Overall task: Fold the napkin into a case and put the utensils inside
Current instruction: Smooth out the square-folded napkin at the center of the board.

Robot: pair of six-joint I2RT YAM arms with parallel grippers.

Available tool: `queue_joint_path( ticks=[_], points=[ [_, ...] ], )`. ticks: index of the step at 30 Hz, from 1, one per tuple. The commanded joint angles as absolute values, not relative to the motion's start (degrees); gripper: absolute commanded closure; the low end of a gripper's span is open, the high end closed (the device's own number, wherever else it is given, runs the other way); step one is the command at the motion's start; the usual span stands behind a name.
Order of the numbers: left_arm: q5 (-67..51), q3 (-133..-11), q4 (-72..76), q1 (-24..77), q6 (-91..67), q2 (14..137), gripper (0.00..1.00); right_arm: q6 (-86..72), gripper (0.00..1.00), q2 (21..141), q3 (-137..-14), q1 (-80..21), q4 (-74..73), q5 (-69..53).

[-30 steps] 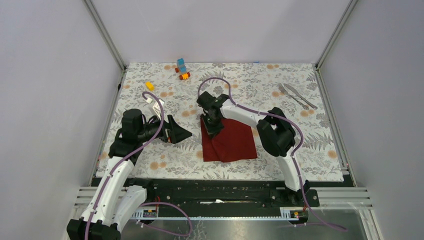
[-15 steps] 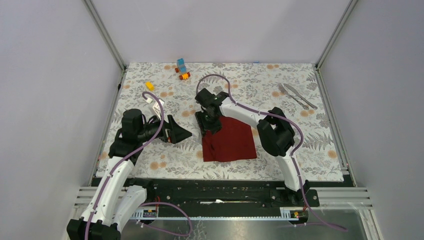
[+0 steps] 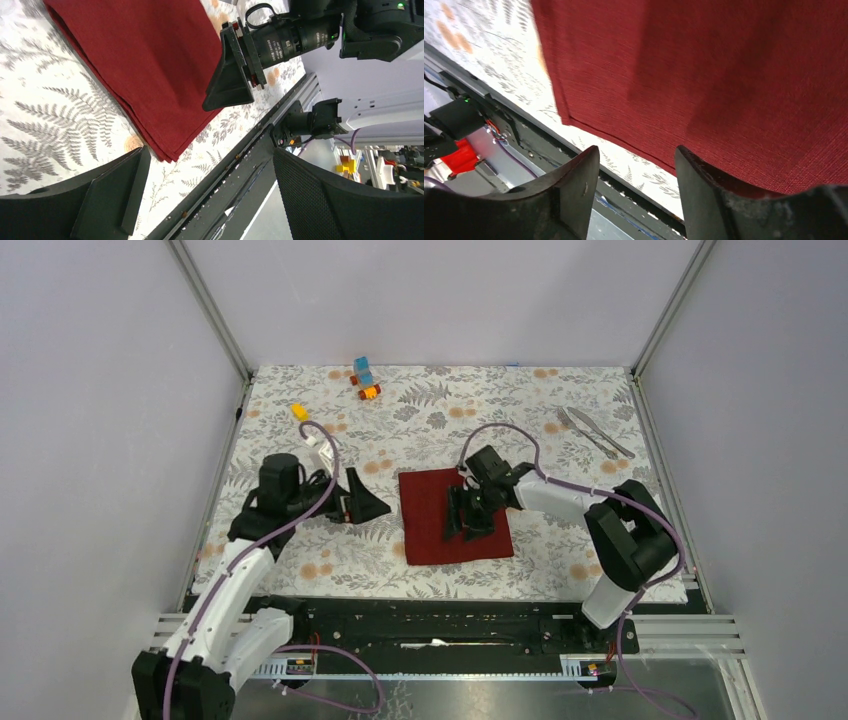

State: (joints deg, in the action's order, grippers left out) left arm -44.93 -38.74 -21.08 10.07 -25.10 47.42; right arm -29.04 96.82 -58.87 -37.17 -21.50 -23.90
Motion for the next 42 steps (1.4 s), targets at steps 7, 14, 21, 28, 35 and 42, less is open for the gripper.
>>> queue_joint_path(
  ticks=[7, 14, 21, 28, 35, 42],
  points=[
    [-32.4, -36.3, -6.1, 26.0, -38.2, 62.2, 0.1, -29.7, 0.64, 85.7, -44.3, -30.4, -16.9, -22.1],
    [-29.4, -39.4, 0.6, 30.2, -41.9, 69.4, 0.09, -28.7, 0.73, 85.4, -37.0, -23.9, -16.8, -16.8],
    [-26.7, -46.3, 8.7, 30.2, -45.0, 85.8, 0.12, -29.4, 0.7, 85.5, -35.9, -21.2, -17.4, -10.4],
    [-17.7, -58.5, 2.1, 28.9, -38.1, 97.2, 0.14, -28.1, 0.71, 87.6, -37.1, -17.5, -16.2, -12.2],
    [-15.5, -57.9, 1.4, 26.5, -37.0, 99.2, 0.15, -27.7, 0.64, 83.0, -36.0, -17.5, -15.4, -14.8],
    [-15.4, -60.2, 1.6, 24.3, -35.8, 106.0, 0.15, -30.8, 0.62, 83.9, -35.9, -17.2, -15.9, -10.9]
  ],
)
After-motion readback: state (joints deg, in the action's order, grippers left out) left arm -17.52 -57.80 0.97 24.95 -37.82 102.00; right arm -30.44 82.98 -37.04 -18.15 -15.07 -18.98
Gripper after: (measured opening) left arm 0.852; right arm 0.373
